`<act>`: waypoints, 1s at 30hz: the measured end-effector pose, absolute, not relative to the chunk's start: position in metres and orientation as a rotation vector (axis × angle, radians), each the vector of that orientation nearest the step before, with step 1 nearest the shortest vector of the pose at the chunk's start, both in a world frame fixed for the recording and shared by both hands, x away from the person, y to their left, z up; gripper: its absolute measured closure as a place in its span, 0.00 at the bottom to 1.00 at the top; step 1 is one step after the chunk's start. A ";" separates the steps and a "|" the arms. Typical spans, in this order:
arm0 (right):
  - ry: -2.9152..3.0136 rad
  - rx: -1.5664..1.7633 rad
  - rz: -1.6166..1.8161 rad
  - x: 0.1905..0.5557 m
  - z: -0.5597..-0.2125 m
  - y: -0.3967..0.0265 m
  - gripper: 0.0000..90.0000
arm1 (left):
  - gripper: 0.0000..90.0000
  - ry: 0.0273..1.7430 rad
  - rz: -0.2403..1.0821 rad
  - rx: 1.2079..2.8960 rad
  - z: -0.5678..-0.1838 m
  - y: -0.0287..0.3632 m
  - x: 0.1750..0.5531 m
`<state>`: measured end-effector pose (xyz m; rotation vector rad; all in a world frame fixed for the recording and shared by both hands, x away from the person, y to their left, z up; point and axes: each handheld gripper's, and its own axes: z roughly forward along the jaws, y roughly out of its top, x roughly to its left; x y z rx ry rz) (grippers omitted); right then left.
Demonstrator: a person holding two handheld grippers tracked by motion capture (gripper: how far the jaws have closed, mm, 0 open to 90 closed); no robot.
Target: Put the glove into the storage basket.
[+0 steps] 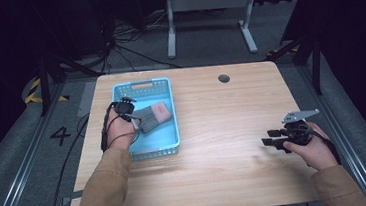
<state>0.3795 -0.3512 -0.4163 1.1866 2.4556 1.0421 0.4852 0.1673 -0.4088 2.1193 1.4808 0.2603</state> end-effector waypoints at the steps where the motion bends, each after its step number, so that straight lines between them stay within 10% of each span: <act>1: 2.456 1.187 1.043 0.379 -0.416 -0.351 0.59 | 1.00 1.515 0.259 2.095 -0.410 0.168 0.487; 30: 2.457 1.203 1.041 0.374 -0.420 -0.359 0.58 | 0.93 1.547 0.324 2.114 -0.431 0.158 0.528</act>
